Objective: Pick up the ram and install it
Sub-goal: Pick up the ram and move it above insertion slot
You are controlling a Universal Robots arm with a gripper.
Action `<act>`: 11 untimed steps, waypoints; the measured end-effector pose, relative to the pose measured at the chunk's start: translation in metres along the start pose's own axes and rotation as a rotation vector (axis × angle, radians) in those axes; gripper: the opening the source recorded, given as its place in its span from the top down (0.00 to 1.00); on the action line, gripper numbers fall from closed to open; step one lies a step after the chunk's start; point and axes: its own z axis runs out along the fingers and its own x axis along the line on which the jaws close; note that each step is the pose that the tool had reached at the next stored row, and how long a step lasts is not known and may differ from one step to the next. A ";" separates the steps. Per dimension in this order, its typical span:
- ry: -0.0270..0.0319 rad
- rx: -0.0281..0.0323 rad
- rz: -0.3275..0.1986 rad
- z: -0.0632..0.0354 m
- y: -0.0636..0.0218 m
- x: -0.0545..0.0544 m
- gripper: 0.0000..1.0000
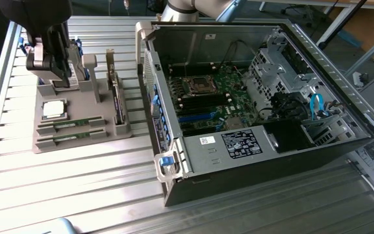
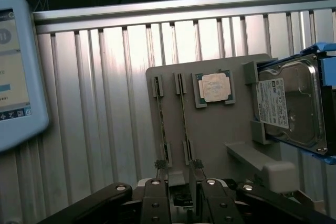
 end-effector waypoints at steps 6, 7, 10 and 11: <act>0.0001 0.0000 -0.002 0.0021 -0.0001 0.000 0.70; 0.0001 -0.0001 -0.002 0.0025 -0.0001 0.000 0.70; 0.0002 -0.0001 -0.003 0.0038 -0.0002 0.000 0.70; 0.0002 -0.0001 -0.004 0.0041 -0.0002 0.000 0.70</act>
